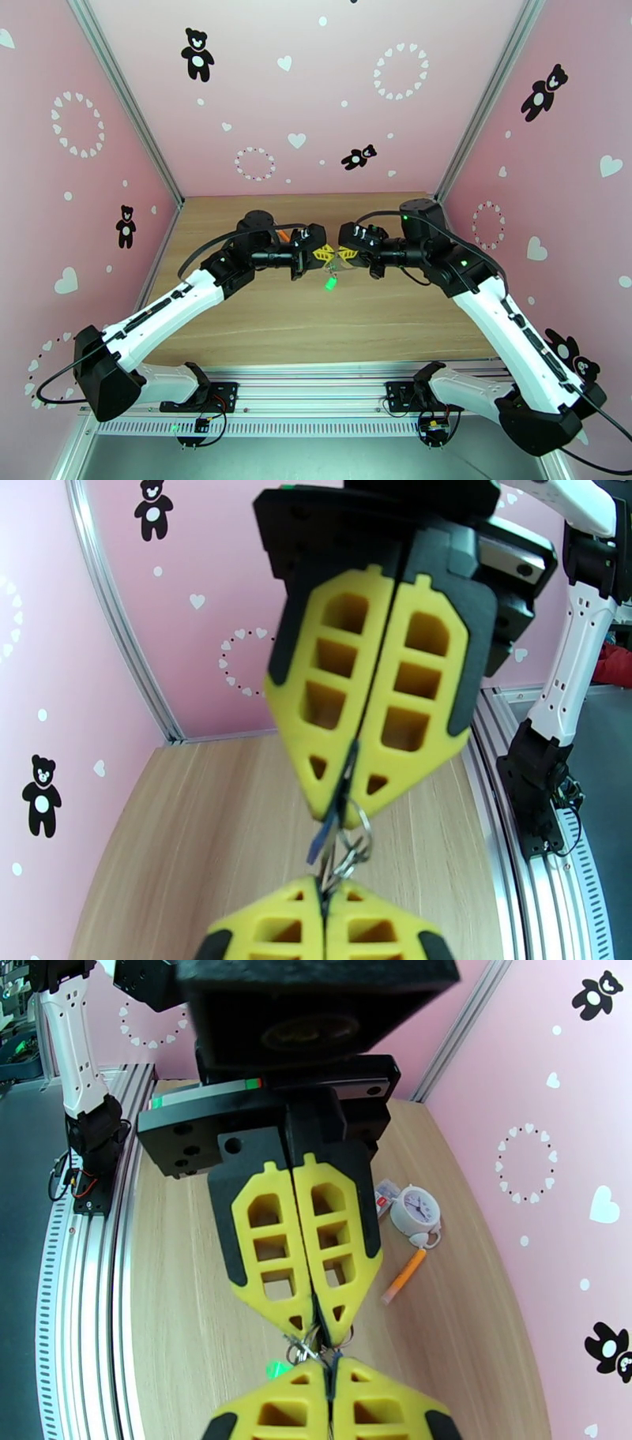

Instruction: Remove the keys from the keyring

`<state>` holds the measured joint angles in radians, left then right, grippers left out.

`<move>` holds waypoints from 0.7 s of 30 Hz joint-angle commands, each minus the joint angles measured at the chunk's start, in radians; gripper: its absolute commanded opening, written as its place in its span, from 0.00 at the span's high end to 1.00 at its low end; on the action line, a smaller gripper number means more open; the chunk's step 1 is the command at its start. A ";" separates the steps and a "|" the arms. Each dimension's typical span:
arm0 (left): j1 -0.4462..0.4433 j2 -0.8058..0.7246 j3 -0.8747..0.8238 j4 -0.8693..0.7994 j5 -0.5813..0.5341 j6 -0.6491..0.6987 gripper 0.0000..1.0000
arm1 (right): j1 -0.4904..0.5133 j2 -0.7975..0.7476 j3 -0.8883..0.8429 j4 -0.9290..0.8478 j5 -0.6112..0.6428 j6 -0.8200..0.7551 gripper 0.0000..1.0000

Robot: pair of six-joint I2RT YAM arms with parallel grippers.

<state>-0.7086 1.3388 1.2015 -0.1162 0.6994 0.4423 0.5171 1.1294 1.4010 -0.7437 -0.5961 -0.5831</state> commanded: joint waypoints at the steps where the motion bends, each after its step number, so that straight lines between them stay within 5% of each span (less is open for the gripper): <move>1: 0.022 -0.032 -0.009 0.041 -0.006 -0.057 1.00 | 0.005 -0.047 -0.018 0.049 0.026 0.009 1.00; 21: 0.002 -0.035 -0.050 0.356 0.025 -0.452 1.00 | 0.041 -0.031 0.004 0.013 0.199 -0.119 1.00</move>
<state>-0.6994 1.3090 1.1282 0.1032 0.7185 0.0635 0.5480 1.0874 1.3792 -0.6930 -0.4381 -0.6781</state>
